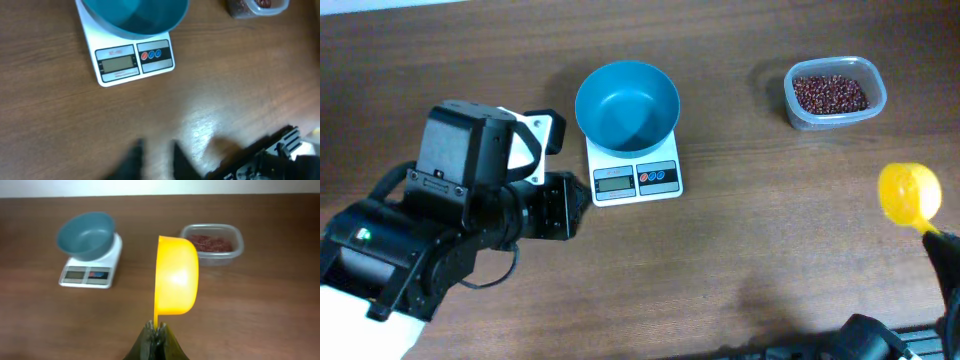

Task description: Scoop item into bowl and weigh 50g on scale

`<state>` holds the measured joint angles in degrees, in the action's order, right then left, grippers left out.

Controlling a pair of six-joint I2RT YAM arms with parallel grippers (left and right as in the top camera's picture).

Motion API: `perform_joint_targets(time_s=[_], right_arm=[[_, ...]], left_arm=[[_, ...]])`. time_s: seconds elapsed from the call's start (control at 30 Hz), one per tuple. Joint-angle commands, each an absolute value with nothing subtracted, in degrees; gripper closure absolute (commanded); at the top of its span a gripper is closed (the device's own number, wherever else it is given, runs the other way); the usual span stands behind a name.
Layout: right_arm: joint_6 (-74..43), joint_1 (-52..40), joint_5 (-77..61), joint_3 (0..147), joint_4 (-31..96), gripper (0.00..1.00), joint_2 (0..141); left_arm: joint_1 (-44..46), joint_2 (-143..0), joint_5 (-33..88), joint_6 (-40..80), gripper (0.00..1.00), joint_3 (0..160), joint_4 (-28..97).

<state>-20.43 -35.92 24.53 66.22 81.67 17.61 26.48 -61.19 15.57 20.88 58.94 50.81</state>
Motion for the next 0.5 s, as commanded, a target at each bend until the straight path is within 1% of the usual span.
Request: perform_joint_targets(time_s=[0.0, 0.1, 0.17, 0.23, 0.47], right_arm=[[-19.7, -35.59, 31.81, 66.92, 83.05, 0.96, 17.45], [-19.68, -35.62, 33.17, 66.87, 83.92, 0.96, 17.45], [-19.68, -35.62, 36.75, 66.59, 84.29, 0.96, 17.45], [-19.68, -35.62, 37.12, 66.59, 84.25, 0.96, 17.45], [-19.68, -35.62, 37.15, 66.54, 84.25, 0.96, 17.45]], left_arm=[[26.74, -61.71, 15.2, 21.85, 1.0, 60.05, 49.65], [28.93, -62.52, 13.15, 22.39, 1.0, 58.28, 44.62], [32.84, -64.71, 10.76, 22.41, 1.0, 54.68, 40.45], [35.62, -67.51, 9.96, 22.44, 1.0, 52.99, 38.13], [44.8, -79.15, -4.75, 24.14, 1.0, 52.6, 30.46]])
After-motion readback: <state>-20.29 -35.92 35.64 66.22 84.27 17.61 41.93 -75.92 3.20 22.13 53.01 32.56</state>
